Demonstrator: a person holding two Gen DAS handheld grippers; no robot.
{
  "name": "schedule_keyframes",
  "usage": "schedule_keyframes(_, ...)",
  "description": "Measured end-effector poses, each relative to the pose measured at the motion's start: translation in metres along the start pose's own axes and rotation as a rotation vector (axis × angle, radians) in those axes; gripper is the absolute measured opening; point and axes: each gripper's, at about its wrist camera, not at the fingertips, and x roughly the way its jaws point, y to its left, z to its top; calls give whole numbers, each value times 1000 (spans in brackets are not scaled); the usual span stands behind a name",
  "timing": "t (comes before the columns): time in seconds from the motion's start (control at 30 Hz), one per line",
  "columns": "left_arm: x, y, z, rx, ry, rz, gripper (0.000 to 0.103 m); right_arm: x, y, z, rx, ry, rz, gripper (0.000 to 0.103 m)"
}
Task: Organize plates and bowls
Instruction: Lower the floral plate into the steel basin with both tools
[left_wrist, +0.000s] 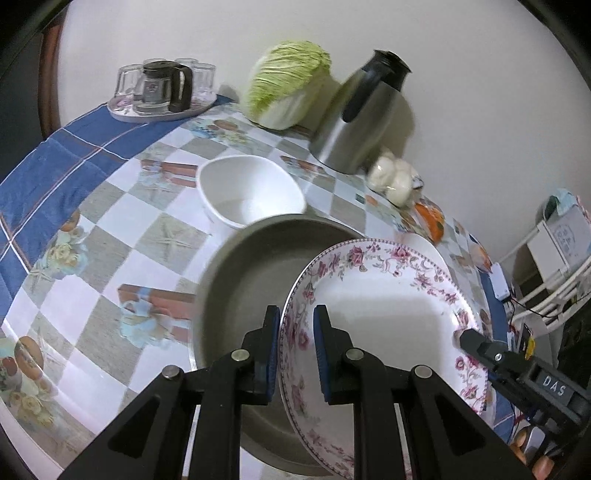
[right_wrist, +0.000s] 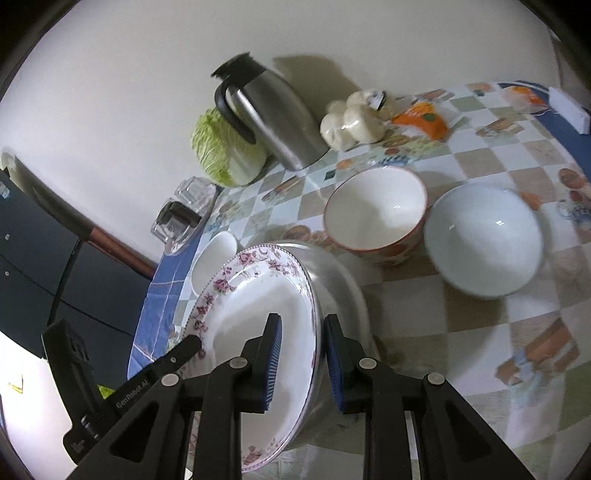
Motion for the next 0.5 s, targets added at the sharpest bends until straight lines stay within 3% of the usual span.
schedule_keyframes(0.23, 9, 21, 1, -28, 0, 12, 18, 34, 7, -12, -26, 68, -18, 25)
schedule_keyframes(0.5, 20, 19, 1, -17, 12, 9, 18, 45, -1, -12, -8, 78, -20, 25)
